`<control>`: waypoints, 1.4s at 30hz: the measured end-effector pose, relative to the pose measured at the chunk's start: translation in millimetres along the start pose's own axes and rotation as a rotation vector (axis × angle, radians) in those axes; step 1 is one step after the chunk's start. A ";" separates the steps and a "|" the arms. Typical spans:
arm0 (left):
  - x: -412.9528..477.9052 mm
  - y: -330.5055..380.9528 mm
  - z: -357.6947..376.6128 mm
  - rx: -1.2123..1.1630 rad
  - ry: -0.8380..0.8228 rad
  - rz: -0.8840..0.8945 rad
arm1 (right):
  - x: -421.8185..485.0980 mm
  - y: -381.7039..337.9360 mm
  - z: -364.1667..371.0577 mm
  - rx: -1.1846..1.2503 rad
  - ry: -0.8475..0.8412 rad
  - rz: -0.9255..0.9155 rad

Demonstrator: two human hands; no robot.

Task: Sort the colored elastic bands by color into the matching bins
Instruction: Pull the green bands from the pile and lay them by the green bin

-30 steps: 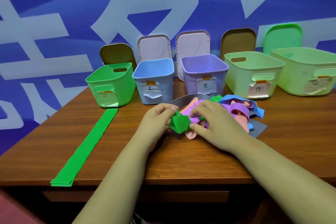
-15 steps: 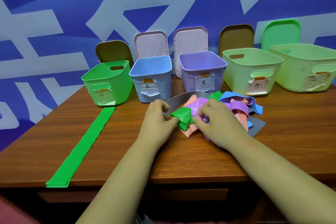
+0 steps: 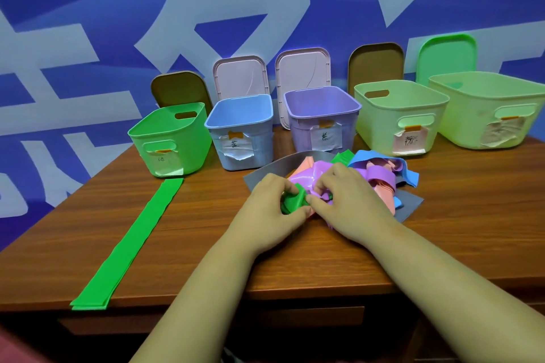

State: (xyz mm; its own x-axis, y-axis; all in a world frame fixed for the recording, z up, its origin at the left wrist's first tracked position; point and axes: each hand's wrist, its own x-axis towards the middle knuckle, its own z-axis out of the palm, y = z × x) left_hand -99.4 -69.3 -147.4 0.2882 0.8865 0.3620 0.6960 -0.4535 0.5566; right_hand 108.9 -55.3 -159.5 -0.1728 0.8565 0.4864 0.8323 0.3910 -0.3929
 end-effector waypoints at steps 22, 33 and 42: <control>32.0 34.2 -79.3 -0.274 0.395 0.013 | -4.4 -12.1 -25.6 -0.046 0.215 0.026; 66.8 92.5 -144.5 -0.040 0.512 0.171 | 40.0 -21.0 -64.2 0.252 0.301 0.113; 95.1 132.6 -180.2 0.005 0.526 0.223 | 90.1 -102.5 -139.9 0.690 0.123 -0.031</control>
State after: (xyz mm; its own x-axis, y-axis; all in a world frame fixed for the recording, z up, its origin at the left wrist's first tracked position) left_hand -98.2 -61.6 95.5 0.0636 0.6041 0.7944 0.6595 -0.6229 0.4208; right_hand 81.8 -65.3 33.8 -0.0964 0.8130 0.5743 0.2965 0.5742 -0.7631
